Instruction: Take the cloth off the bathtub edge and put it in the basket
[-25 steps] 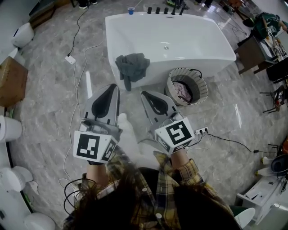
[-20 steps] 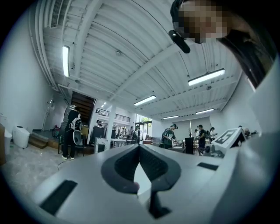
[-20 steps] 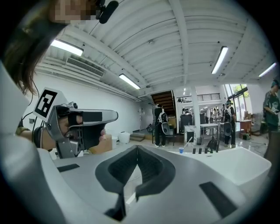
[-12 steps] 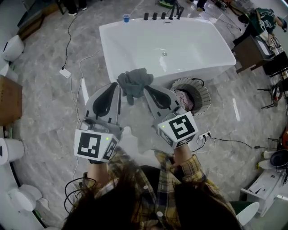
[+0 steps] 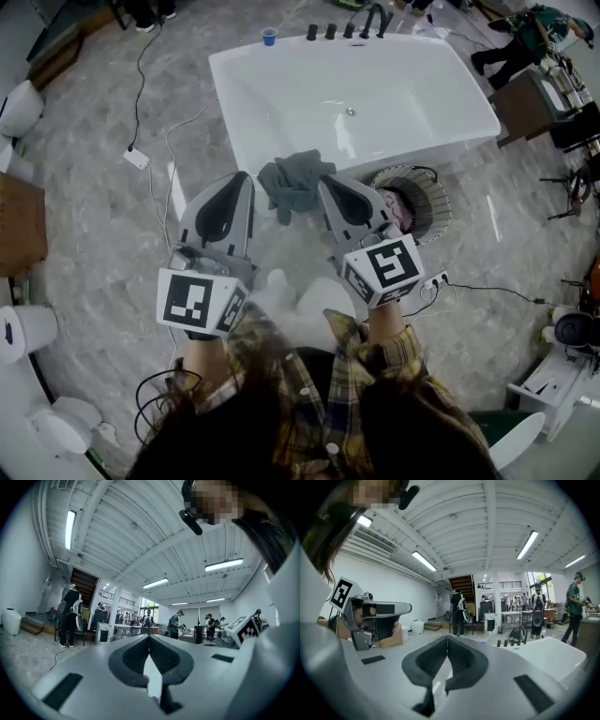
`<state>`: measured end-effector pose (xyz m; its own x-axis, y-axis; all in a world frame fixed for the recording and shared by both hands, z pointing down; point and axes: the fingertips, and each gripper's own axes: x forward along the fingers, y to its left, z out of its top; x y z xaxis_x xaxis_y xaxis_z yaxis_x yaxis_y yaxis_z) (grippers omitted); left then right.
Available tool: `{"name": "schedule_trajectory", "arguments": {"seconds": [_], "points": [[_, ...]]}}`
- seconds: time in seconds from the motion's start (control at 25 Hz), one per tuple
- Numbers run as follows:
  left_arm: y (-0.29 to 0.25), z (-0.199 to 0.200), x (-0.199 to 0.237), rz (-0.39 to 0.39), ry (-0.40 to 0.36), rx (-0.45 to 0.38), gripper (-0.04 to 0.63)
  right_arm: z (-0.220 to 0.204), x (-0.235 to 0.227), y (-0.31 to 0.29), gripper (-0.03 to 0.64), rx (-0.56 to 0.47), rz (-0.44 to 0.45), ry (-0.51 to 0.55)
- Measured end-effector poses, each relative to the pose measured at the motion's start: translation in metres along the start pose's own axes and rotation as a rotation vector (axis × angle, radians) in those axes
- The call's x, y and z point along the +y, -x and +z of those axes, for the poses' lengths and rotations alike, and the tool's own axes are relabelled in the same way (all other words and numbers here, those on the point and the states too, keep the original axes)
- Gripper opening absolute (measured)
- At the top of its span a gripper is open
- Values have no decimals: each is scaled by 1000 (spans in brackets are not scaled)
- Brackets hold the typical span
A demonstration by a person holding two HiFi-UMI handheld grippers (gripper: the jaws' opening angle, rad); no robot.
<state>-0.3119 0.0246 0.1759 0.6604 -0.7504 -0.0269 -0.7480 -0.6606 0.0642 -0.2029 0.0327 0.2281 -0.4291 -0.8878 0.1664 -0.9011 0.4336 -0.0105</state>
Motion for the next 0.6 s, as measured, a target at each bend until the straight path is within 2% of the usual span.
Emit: {"name": "schedule_trajectory", "arguments": {"seconds": [0.32,0.6], "points": [[-27,-21,9,-35,29,44,18,-17,-23,-14,17,46,-41,-29],[-70,-34,12,-17,28,69,18,-26,-62,-41,17,53,-13,-53]]}}
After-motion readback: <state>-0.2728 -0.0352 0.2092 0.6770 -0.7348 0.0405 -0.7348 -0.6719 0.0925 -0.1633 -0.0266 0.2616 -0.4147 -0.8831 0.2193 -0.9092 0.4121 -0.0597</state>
